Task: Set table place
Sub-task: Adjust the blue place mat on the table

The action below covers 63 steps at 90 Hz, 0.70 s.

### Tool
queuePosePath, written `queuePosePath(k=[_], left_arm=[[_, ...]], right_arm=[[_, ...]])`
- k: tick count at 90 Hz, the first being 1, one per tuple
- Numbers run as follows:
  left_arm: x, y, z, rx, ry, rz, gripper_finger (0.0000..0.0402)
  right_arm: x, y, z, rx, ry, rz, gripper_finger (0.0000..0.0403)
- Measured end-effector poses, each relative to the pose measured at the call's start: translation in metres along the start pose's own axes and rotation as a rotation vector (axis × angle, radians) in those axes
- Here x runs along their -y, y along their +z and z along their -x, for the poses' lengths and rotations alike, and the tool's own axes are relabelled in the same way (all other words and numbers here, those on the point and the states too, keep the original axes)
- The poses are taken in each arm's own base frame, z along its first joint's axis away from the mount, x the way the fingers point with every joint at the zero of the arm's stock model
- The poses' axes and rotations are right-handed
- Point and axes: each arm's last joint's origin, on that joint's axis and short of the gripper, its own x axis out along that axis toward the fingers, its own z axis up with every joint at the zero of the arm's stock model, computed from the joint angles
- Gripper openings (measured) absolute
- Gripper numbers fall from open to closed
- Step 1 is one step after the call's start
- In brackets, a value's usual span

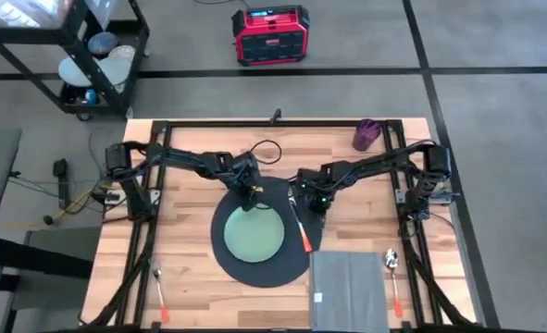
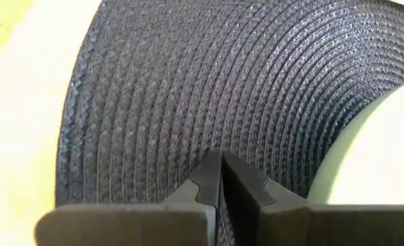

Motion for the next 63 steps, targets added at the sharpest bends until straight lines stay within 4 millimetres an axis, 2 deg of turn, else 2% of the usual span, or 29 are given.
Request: queuePosePath(k=[41, 63], left_arm=[[0.0, 0.0, 0.0, -0.002, 0.002, 0.005, 0.0], [0.005, 0.019, 0.009, 0.057, -0.006, -0.037, 0.0]], right_arm=[[0.006, -0.005, -0.004, -0.012, 0.043, -0.244, 0.0], [0.01, -0.013, -0.008, -0.05, 0.068, -0.33, 0.0]])
